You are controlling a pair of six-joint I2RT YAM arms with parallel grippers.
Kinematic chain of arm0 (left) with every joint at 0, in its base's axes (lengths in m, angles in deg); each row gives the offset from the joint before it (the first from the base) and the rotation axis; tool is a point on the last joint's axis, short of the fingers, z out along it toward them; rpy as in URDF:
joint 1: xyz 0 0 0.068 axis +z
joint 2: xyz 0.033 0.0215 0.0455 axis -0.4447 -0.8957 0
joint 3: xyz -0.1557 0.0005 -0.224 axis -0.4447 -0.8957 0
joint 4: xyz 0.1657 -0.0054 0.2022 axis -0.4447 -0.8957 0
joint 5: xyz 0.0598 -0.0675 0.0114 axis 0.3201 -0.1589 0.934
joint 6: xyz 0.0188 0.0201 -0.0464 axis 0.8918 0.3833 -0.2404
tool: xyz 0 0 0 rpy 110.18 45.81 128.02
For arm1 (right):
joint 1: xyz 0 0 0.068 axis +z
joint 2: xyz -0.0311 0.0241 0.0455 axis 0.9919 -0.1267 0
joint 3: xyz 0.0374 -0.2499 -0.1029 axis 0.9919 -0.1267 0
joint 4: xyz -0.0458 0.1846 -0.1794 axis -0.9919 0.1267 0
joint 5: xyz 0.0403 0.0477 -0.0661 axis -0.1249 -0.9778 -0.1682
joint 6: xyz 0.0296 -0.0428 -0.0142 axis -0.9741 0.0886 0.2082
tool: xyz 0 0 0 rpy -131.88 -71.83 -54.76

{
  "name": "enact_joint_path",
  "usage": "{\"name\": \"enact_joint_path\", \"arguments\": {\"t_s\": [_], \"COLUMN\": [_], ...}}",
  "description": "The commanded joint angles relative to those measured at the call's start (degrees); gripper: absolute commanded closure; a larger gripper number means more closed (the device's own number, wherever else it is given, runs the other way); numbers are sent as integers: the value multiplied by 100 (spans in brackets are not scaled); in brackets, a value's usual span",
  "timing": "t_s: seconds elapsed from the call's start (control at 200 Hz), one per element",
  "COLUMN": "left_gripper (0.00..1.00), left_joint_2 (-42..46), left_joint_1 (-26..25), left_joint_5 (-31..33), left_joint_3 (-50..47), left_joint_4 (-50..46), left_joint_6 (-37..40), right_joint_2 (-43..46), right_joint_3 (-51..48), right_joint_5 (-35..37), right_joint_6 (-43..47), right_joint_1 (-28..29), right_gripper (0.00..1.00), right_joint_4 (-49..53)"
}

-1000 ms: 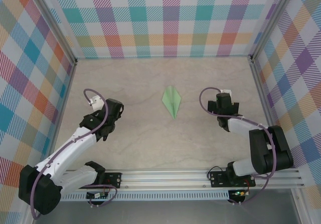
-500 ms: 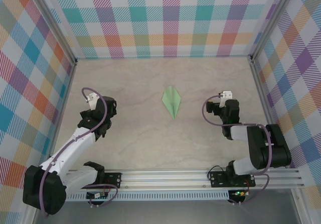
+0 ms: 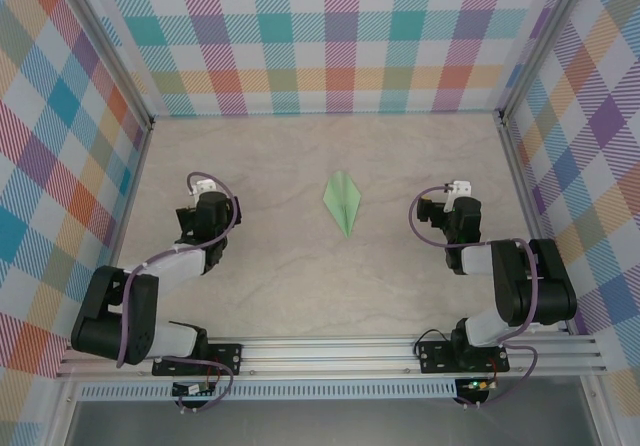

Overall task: Fold a paper plane with a square sheet of paper (pick it up from the middle)
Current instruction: Reset both arms

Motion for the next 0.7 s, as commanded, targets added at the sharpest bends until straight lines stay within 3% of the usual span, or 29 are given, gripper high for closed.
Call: {"name": "enact_joint_path", "arguments": {"t_s": [0.0,0.08,0.235,0.36,0.48,0.61,0.66,0.695], "left_gripper": [0,0,2,4,4,0,0,0], "left_joint_2": [110,72,66,-293,-440,-1327,-1160,-1280], "left_joint_1": [469,670,730,697,679,614,600,621], "left_joint_5": [-892,-1180,-1412,-1587,-1988,-2223,-2255,-2186], "left_joint_3": [-252,-312,35,-600,-515,-723,-514,-514], "left_joint_4": [1660,1876,777,1938,1966,3184,2440,2678], "left_joint_6": [117,92,96,230,424,629,619,565], "right_joint_2": [4,3,8,3,4,3,3,5], "right_joint_3": [101,103,103,103,103,106,111,111], "right_joint_5": [40,31,24,28,22,15,20,13], "right_joint_6": [-104,-103,-107,-101,-103,-103,-96,-96], "right_joint_1": [2,-3,-4,2,-5,1,2,2], "right_gripper": [0,0,0,0,0,0,0,0], "right_joint_4": [-200,-195,-186,-186,-186,-186,-179,-177]}}
